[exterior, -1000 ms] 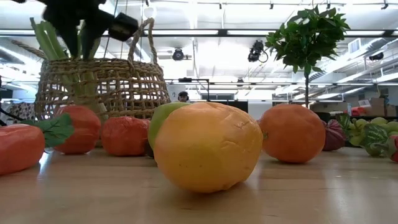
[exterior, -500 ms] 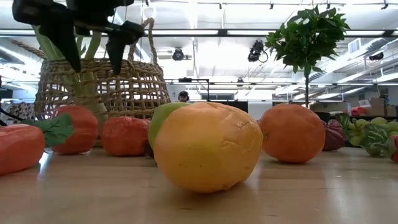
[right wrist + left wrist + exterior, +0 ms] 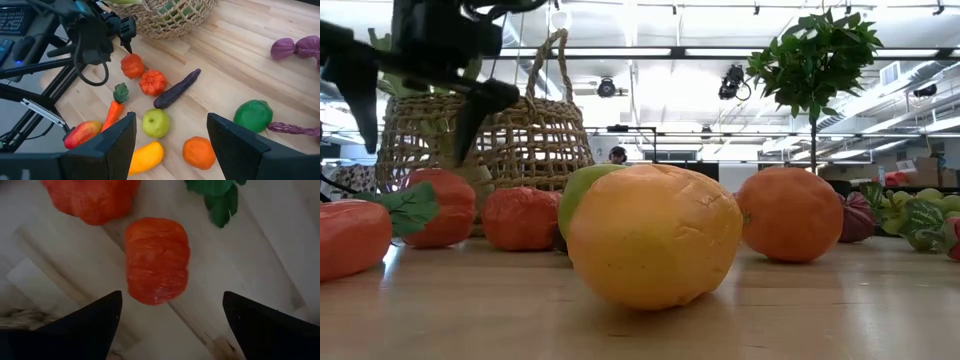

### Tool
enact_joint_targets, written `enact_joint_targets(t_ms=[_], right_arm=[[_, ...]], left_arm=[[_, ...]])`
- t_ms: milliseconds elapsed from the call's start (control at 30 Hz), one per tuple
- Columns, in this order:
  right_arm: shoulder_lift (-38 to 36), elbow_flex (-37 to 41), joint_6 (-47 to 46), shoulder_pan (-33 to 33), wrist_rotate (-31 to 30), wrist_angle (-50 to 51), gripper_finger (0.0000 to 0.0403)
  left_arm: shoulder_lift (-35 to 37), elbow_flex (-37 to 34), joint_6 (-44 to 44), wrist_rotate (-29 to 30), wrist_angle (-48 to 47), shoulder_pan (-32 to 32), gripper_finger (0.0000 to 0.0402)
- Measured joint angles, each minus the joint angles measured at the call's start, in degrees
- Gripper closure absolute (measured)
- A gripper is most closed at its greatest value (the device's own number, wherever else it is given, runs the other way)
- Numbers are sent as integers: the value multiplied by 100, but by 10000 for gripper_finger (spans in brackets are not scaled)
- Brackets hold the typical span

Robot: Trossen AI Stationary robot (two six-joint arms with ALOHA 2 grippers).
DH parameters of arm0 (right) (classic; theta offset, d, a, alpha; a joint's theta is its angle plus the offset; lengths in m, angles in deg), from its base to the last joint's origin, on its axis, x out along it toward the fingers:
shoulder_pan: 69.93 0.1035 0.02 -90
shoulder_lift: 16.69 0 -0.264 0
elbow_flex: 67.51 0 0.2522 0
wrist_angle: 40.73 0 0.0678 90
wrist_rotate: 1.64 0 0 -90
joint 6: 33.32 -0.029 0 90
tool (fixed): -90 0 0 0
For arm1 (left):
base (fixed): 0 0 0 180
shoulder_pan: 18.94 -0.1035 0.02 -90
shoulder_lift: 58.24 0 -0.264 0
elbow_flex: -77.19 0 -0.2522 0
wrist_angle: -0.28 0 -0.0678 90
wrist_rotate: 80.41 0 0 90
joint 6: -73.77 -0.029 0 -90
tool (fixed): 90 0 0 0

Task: Build produce basket
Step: Put the left orange pumpkin into the brown basket

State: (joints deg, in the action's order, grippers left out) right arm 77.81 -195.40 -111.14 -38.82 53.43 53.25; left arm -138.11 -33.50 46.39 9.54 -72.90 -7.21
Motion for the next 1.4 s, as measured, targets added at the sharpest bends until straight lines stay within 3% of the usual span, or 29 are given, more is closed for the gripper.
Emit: enact_joint_targets(t_ms=[333, 667, 1033, 1400], right_arm=[[0, 0, -22, -24, -1, 8, 155], [0, 0, -63, -22, 29, 9, 155], [0, 0, -17, -22, 41, 66, 155], [0, 0, 221, -23, 58, 68, 155]], left_arm=[[0, -520, -26, 42, 999, -4, 47], [0, -1160, 57, 24, 1196, -37, 51], [0, -1128, 1802, -72, 2102, -20, 140], [0, -869, 2928, -361, 1766, -2, 157]])
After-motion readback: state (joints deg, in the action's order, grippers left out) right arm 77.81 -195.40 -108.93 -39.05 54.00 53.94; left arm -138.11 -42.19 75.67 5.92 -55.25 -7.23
